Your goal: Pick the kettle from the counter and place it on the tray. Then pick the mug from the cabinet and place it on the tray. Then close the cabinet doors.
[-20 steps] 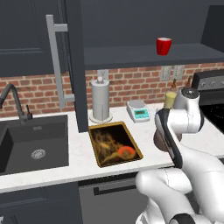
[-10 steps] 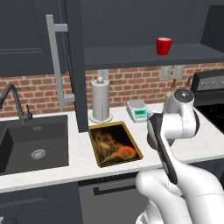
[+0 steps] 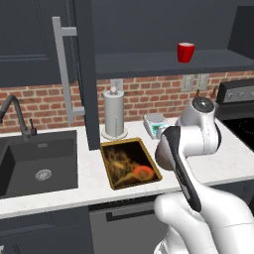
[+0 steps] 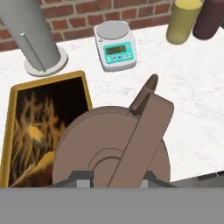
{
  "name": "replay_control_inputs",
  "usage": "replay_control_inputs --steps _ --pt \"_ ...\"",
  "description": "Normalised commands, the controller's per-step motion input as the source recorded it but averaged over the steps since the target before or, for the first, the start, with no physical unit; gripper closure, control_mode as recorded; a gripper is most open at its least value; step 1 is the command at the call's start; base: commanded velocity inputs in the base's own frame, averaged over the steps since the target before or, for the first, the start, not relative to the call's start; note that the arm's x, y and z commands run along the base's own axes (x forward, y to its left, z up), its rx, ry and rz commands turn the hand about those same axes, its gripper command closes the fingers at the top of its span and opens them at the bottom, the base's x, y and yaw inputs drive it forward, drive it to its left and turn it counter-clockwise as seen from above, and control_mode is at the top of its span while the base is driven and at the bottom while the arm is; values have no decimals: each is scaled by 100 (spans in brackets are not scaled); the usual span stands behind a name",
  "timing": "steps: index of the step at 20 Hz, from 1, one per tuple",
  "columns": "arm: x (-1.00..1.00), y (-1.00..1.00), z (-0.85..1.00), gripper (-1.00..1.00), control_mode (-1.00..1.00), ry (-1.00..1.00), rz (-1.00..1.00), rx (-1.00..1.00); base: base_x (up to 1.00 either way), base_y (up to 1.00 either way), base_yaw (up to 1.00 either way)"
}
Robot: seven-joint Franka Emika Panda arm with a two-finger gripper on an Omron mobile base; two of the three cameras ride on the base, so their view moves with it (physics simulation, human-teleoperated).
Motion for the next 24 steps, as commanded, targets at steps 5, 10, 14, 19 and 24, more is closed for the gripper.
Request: replay_control_inputs --steps 5,10,14,19,24 --pt "0 51 1 100 -100 0 14 0 0 0 0" --pt "0 45 -2 100 -100 -7 9 0 0 0 0" --pt "16 22 -8 100 -100 -11 0 -2 0 0 0" --pt "31 19 0 100 -100 -6 0 -4 0 0 0" --pt "33 32 0 100 -100 0 0 -4 0 0 0"
